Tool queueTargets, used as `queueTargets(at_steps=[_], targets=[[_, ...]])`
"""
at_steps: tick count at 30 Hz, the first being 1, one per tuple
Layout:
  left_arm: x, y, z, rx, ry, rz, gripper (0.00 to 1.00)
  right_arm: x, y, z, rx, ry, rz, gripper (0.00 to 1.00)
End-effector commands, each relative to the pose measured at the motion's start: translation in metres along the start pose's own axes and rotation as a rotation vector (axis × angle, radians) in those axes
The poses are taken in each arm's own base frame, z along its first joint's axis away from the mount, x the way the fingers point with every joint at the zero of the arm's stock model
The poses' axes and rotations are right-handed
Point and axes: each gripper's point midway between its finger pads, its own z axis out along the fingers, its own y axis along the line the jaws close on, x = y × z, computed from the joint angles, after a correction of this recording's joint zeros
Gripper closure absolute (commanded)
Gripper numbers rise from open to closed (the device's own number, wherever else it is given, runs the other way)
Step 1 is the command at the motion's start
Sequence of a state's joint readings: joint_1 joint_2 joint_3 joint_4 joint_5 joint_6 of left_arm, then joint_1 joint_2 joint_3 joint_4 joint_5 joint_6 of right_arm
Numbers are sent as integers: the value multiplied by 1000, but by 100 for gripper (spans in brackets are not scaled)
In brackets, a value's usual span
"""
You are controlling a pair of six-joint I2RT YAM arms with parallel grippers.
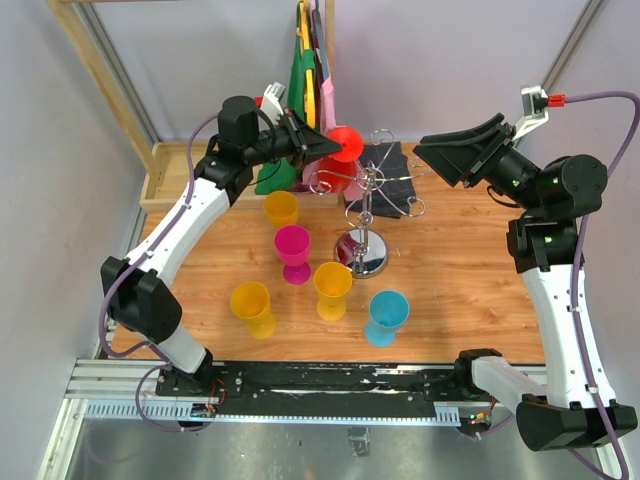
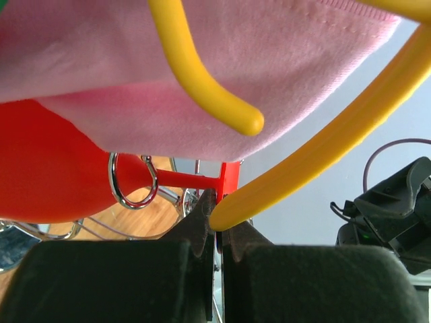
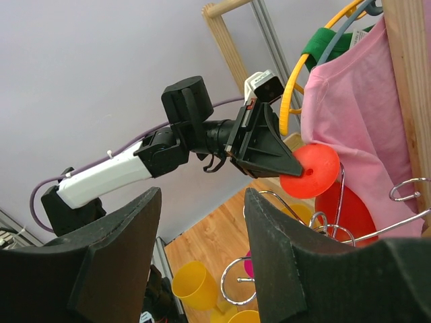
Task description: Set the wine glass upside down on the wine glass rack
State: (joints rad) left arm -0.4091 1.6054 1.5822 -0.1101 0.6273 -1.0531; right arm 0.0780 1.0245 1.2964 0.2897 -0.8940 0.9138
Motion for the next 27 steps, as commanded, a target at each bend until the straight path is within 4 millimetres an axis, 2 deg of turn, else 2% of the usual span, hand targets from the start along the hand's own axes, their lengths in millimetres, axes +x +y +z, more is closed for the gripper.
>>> queueTargets(at_steps=[1, 14, 21, 27], targets=[[-18, -30, -1, 77, -77, 59, 100, -7, 2, -3, 3, -25, -47, 46], [-41, -19, -10, 16, -235, 69, 100, -6, -2, -1, 7, -24, -47, 46], [-54, -10, -28, 5, -322, 45, 100, -6, -5, 0, 9, -22, -44, 46], [-58, -9, -30, 19, -319, 35, 100, -4, -9, 2, 7, -24, -30, 47]])
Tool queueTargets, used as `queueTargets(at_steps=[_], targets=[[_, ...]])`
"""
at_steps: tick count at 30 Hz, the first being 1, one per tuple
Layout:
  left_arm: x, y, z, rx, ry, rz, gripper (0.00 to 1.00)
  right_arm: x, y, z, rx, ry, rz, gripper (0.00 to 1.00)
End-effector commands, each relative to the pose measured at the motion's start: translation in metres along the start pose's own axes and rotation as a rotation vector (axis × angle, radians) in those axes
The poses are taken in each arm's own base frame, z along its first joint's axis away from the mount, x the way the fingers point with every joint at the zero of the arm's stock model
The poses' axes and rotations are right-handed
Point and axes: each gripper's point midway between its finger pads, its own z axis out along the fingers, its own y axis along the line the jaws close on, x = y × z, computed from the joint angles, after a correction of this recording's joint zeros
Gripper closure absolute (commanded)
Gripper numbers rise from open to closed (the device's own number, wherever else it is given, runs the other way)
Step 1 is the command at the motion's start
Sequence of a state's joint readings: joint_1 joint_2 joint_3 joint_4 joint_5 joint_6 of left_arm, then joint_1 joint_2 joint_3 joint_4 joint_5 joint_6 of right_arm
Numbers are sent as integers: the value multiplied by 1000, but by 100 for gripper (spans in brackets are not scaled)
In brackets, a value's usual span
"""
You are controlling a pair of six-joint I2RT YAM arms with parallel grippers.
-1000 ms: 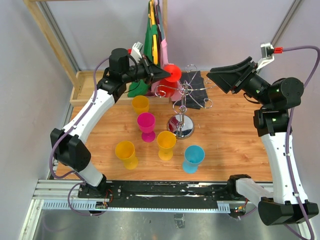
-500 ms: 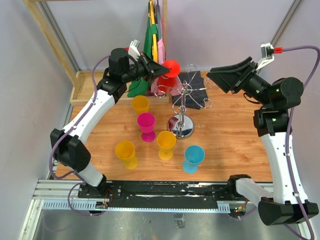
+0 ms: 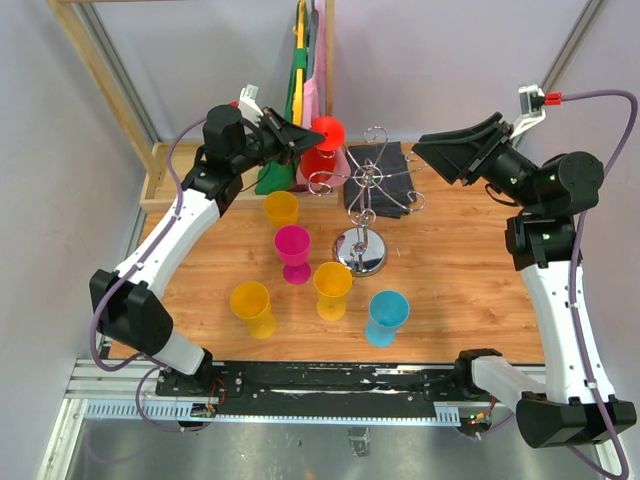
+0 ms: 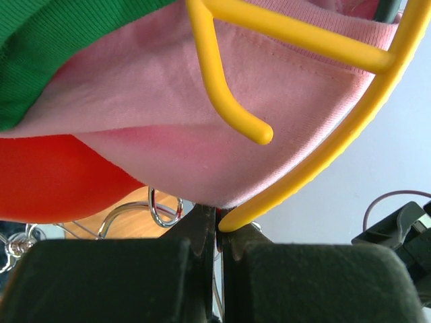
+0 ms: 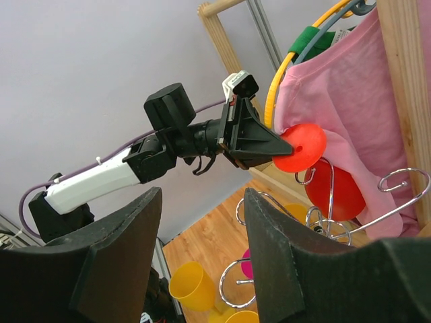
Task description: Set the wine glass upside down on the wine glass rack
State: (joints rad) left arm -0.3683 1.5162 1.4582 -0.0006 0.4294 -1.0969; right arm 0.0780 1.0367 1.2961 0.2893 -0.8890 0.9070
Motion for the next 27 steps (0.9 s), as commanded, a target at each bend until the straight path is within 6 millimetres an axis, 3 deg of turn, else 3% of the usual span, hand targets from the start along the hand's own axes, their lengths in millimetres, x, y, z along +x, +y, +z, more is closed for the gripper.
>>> queueTargets(at_steps=[1, 19, 27], targets=[[-20, -21, -5, 75, -74, 32, 100, -5, -3, 0, -2, -25, -31, 47], [7, 1, -18, 60, 46, 36, 100, -9, -4, 2, -2, -33, -30, 47], [16, 17, -16, 31, 90, 27, 88, -10, -1, 1, -5, -36, -34, 47]])
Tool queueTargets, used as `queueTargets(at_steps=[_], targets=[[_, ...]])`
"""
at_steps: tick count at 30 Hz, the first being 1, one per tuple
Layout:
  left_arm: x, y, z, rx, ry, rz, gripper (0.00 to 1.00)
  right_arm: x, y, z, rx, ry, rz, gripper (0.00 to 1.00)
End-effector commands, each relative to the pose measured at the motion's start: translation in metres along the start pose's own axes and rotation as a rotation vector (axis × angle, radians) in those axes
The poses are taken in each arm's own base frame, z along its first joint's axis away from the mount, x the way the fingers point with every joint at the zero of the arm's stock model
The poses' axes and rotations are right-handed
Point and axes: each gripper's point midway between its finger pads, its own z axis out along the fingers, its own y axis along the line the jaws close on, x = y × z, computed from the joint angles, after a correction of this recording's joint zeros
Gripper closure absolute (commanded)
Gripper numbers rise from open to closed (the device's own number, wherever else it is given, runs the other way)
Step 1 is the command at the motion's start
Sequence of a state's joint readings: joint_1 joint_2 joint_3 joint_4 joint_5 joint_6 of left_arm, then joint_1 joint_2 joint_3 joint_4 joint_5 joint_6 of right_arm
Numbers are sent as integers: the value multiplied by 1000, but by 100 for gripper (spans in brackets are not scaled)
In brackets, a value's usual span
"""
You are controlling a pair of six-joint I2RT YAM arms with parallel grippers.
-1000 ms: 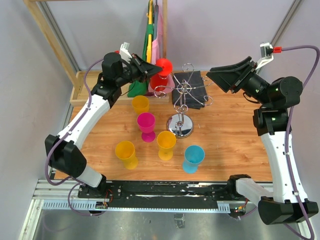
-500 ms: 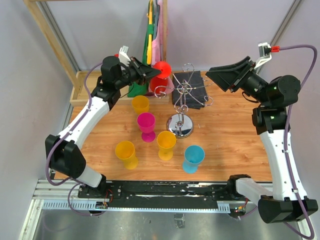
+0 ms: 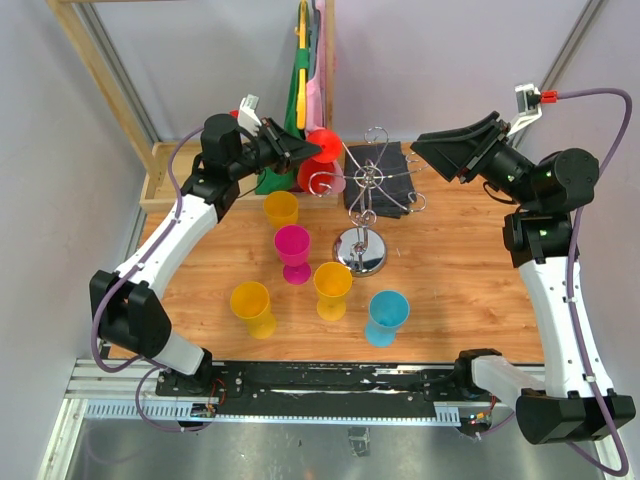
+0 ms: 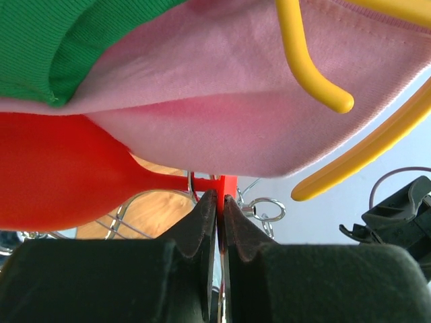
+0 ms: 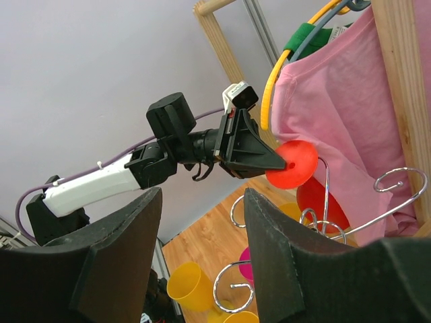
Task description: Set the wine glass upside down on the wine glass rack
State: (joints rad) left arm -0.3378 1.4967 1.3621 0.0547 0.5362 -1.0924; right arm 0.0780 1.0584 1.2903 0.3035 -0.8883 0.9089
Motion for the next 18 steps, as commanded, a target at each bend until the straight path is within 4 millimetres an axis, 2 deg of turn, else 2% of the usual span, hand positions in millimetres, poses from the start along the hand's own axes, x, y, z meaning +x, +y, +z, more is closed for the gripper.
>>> queueTargets(at_steps=[1, 4, 11, 15, 18], targets=[[1, -1, -8, 9, 13, 37, 87, -12, 9, -3, -13, -40, -46, 47], [2, 0, -10, 6, 14, 40, 81, -13, 10, -3, -13, -42, -44, 47], [4, 5, -18, -21, 14, 47, 77, -14, 12, -3, -15, -46, -44, 46], [1, 3, -28, -40, -7, 72, 66, -12, 11, -4, -11, -44, -39, 46], [-4, 2, -38, -60, -31, 92, 52, -10, 9, -5, -6, -43, -35, 46]])
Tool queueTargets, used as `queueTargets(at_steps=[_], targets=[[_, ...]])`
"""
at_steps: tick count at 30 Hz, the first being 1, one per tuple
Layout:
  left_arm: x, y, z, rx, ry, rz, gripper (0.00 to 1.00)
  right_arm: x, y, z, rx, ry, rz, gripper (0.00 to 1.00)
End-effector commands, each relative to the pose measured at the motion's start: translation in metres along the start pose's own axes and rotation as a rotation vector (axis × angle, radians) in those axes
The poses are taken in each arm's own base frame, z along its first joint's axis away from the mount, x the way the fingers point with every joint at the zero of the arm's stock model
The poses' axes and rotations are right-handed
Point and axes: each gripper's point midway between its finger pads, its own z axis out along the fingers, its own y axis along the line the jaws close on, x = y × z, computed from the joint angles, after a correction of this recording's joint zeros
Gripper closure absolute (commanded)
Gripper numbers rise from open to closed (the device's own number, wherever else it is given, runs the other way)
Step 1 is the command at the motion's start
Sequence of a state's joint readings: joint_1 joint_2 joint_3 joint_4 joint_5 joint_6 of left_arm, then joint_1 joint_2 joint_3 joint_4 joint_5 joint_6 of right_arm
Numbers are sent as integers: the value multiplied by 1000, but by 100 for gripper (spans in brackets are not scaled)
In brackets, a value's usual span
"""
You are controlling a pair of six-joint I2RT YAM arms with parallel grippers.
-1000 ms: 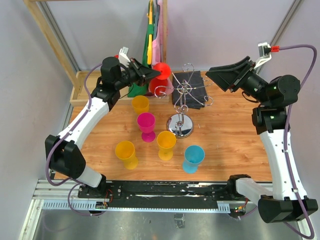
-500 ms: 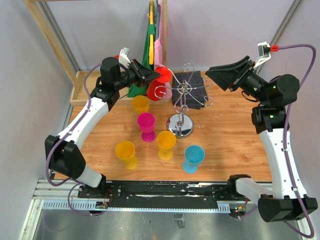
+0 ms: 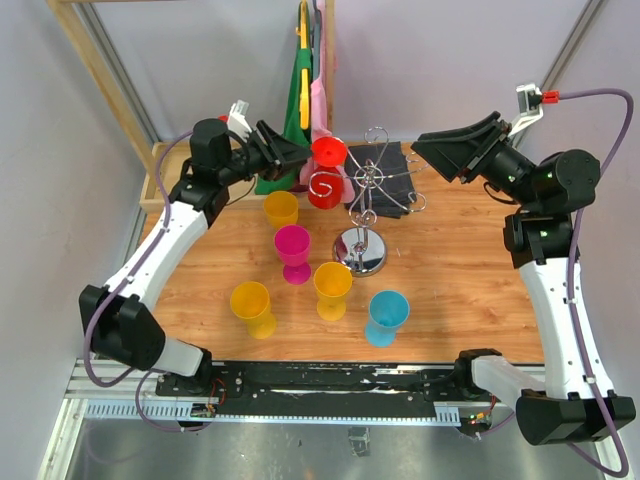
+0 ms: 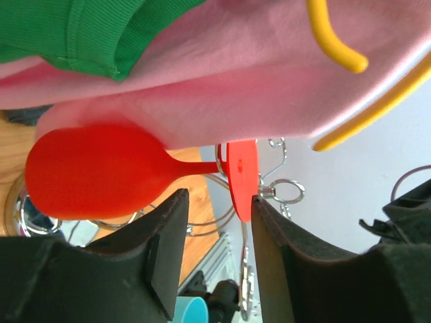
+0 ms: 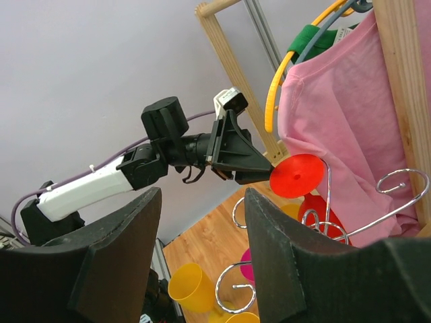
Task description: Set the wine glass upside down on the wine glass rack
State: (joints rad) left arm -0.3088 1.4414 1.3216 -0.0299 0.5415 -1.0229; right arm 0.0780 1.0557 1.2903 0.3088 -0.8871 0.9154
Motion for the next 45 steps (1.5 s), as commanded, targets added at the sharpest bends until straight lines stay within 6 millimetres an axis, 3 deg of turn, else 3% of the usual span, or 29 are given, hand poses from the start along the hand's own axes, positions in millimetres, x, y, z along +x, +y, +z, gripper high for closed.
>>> queueTargets(at_steps=[1, 10, 13, 17, 22, 30, 40, 45], targets=[[-9, -14, -24, -4, -47, 68, 51, -8, 7, -5, -4, -38, -35, 46], [-35, -7, -71, -165, -174, 181, 50, -3, 2, -5, 6, -26, -20, 44], [-48, 15, -86, -313, -226, 249, 47, -2, 0, -5, 11, -18, -16, 44], [-59, 61, -96, -552, -208, 341, 45, 0, -1, -5, 20, -8, -19, 43], [-49, 118, -92, -728, -94, 366, 43, 3, -4, -6, 25, -3, -14, 43], [-32, 179, -78, -868, 56, 398, 41, 5, -4, -7, 33, 0, -21, 43], [-21, 204, -50, -913, 139, 411, 40, 6, -6, -8, 38, 1, -29, 43], [-17, 214, -44, -931, 163, 419, 51, 5, -7, -8, 44, 2, -30, 43]])
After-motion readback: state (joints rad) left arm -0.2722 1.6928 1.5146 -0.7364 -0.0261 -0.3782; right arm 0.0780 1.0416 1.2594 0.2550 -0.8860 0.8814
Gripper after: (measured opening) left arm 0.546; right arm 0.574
